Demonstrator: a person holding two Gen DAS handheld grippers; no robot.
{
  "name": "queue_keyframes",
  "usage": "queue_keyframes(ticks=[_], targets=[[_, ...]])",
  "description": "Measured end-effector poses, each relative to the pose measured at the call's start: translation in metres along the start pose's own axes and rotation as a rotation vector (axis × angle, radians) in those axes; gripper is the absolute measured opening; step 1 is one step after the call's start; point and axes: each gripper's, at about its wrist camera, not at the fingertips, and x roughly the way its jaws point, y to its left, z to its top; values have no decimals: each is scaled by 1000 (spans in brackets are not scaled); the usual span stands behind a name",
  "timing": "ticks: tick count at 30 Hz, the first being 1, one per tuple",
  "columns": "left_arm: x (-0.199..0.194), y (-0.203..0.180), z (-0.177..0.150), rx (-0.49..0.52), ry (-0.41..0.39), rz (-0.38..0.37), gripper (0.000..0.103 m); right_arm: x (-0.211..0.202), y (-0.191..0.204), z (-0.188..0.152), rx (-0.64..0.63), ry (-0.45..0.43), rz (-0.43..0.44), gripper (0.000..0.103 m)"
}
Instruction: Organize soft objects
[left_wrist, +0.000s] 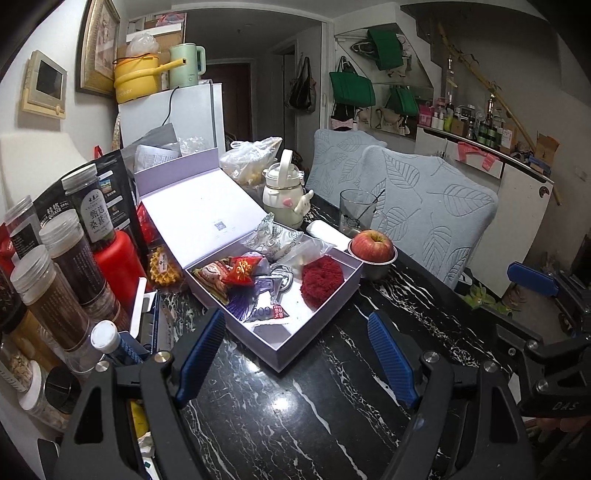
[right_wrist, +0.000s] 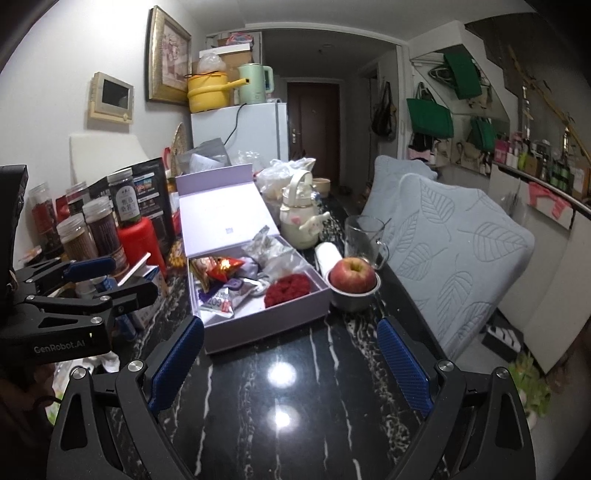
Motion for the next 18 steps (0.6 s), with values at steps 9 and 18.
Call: queue_keyframes(ticks=[9,18], targets=[[1,-3,-1,10,5,-5,80,2,-2,-2,-1,11,-5,96],[3,-5,-2,19,16,-18,80,3,-3,-2,-1,13,-14,96]])
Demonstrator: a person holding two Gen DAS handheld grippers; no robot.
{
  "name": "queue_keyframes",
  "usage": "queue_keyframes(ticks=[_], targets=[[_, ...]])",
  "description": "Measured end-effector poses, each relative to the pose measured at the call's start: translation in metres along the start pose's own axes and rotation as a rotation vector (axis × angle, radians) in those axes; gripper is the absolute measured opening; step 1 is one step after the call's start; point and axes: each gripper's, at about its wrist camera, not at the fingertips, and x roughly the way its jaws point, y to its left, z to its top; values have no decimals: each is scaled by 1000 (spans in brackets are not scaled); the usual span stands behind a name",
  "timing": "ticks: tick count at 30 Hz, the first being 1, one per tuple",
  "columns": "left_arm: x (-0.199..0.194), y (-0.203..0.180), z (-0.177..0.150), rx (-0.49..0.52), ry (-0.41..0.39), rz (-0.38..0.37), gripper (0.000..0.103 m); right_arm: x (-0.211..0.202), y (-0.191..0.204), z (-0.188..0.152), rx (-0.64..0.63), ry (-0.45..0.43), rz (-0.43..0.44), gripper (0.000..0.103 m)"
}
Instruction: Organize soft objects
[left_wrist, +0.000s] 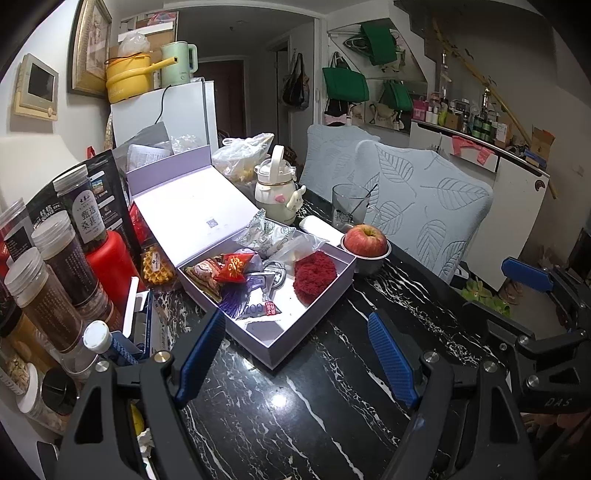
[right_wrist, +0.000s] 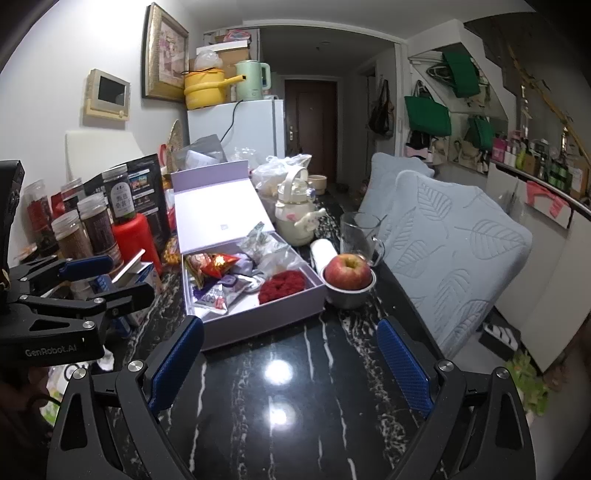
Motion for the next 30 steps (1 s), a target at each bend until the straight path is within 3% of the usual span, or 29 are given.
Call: queue_keyframes(ticks=[30], targets=[[1,-5,-2,16,12,-10,80,4,-5,-5,5,17,-14,96]])
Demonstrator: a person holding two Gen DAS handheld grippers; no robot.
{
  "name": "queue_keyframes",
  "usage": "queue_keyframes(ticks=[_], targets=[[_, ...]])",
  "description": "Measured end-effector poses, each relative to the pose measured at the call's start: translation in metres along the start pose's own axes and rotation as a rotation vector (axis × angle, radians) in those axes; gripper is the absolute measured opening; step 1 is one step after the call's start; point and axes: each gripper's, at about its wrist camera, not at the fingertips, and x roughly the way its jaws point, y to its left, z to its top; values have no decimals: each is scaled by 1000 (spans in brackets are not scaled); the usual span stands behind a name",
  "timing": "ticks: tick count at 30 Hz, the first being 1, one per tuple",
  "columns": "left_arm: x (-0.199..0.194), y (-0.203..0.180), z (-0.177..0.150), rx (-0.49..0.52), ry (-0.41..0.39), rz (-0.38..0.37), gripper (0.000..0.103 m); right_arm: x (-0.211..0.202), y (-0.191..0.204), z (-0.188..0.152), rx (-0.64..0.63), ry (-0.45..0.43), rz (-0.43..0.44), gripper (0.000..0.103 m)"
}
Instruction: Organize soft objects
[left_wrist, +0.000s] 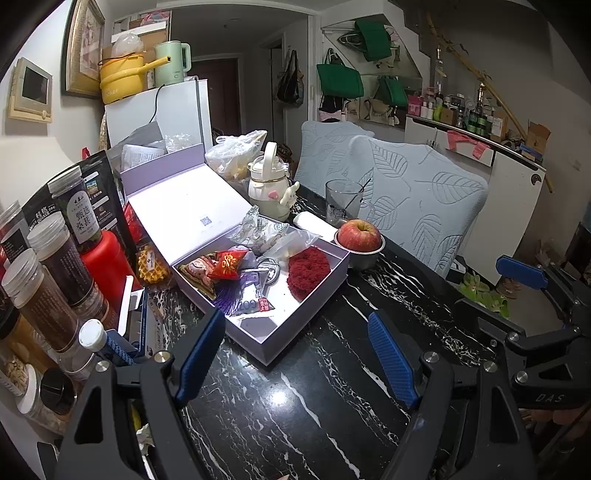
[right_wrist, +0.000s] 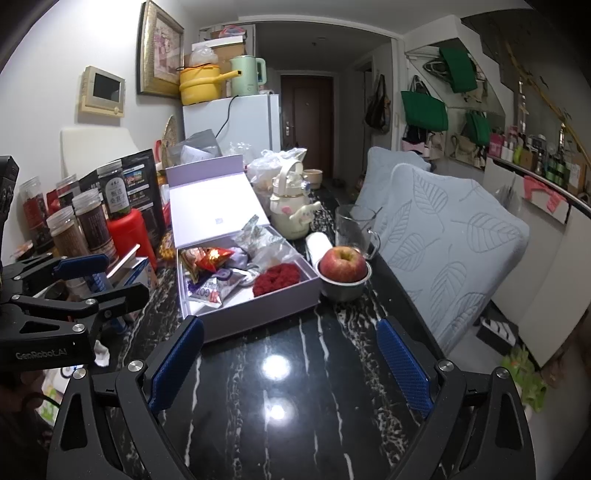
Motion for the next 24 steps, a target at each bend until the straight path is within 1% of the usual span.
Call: queue_keyframes(ticks=[17,24], targets=[[1,-2,-2,-7,17,-6,80,0,-1,-3,-1,5,-4,96],[2,-1,-2,-2,17,2,80,0,-2,-6,-2,11,-9,96]])
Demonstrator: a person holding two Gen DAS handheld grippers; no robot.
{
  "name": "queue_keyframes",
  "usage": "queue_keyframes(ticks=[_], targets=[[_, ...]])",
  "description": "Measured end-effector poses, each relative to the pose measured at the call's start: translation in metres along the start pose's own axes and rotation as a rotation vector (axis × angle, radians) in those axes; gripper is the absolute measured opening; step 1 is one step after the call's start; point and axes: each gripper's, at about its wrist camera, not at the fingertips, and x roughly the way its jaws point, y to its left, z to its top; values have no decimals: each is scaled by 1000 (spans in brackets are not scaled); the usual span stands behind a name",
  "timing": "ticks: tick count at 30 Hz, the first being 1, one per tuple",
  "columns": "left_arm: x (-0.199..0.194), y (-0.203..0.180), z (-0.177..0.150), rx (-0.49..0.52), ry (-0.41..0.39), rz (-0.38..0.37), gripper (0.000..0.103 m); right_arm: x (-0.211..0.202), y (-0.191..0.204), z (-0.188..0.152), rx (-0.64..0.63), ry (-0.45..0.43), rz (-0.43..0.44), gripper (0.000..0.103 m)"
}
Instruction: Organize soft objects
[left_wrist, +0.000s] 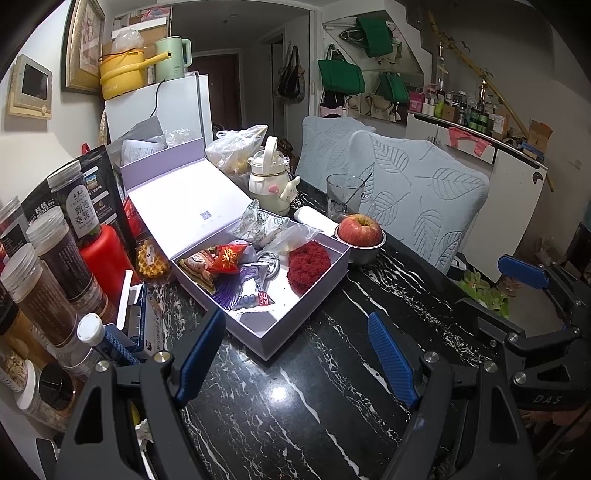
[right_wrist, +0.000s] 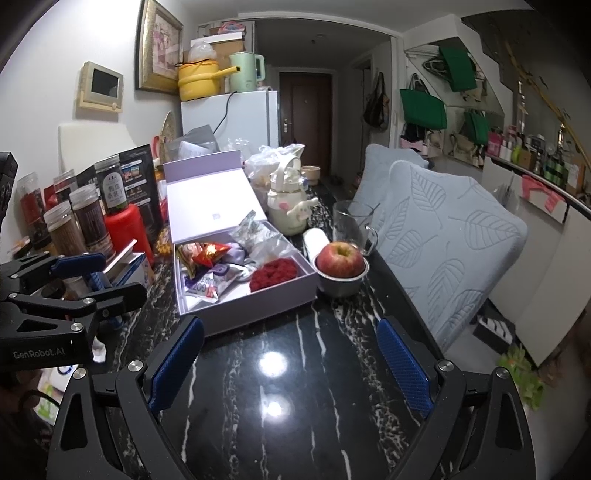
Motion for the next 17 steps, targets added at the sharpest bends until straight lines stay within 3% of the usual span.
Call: queue_keyframes(ticks=[17], targets=[[5,2,-2,2,21,10,80,2,2,-1,-1,11,2,96]])
